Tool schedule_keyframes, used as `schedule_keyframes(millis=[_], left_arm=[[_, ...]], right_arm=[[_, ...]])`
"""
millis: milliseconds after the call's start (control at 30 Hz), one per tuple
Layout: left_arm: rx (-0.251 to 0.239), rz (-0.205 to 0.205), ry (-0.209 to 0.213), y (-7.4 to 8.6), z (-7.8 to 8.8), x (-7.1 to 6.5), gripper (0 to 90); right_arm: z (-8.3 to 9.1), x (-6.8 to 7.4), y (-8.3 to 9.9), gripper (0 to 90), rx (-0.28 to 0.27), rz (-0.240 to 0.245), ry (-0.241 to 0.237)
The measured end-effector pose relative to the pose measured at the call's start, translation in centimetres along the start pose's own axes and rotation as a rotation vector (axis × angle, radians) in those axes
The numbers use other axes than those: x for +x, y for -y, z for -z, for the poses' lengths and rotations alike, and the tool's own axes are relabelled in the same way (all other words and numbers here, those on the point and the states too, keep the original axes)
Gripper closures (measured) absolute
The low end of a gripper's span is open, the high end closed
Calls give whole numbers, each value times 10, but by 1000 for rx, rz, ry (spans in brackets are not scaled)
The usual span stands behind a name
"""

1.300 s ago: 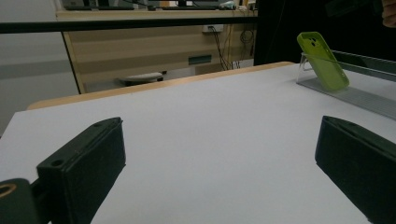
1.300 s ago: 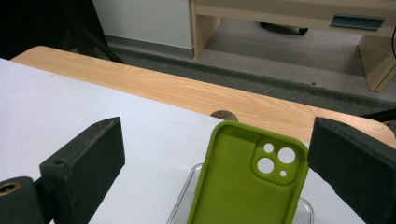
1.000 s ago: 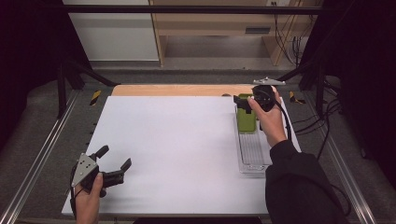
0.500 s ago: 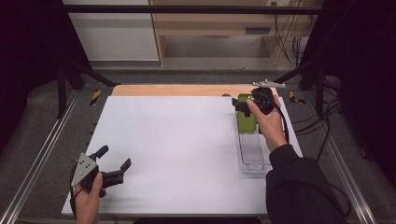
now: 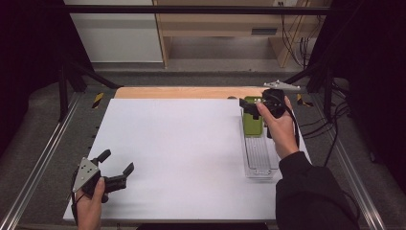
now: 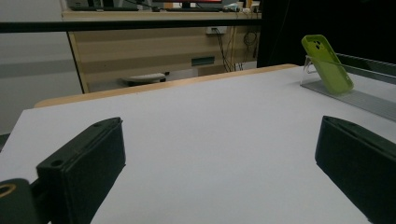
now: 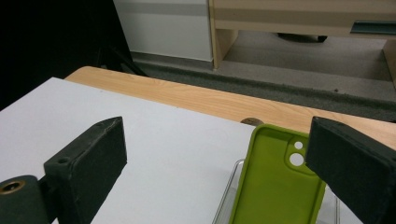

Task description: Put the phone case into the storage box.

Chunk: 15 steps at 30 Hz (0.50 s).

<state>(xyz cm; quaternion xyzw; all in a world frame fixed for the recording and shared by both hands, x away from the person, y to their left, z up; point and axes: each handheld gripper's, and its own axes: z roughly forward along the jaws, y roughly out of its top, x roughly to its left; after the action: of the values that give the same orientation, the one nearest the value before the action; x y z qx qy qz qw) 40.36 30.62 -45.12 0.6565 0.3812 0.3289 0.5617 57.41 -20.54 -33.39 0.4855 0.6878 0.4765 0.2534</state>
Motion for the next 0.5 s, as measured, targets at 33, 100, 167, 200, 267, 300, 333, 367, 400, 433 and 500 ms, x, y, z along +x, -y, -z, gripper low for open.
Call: schedule_keyframes(millis=[33,100,167,200,267,300,333,367,400,433,500], left_arm=[[0,1,0,0,0,0,11],[0,2,-1,0,0,0,11],[-2,4,0,0,0,0,11],[-3,5,0,0,1,0,11],[-6,7,0,0,1,0,11],[-6,7,0,0,1,0,11],[-3,6,1,0,1,0,11],[-2,5,1,0,0,0,11],[-2,4,1,0,0,0,11],[-2,4,3,0,0,0,11],[-3,3,4,0,0,-1,11]], right_arm=[[3,1,0,55,-9,-3,-10],[4,2,0,54,-13,-5,-14],[7,3,-1,54,-22,-2,-20],[8,4,-2,54,-25,-1,-22],[13,6,-2,52,-36,4,-35],[13,6,-2,52,-36,4,-35],[16,7,-3,51,-39,12,-39],[16,7,-3,51,-39,12,-39],[17,9,-2,51,-43,19,-40],[18,9,-2,52,-49,16,-41],[19,10,-1,52,-51,12,-43]])
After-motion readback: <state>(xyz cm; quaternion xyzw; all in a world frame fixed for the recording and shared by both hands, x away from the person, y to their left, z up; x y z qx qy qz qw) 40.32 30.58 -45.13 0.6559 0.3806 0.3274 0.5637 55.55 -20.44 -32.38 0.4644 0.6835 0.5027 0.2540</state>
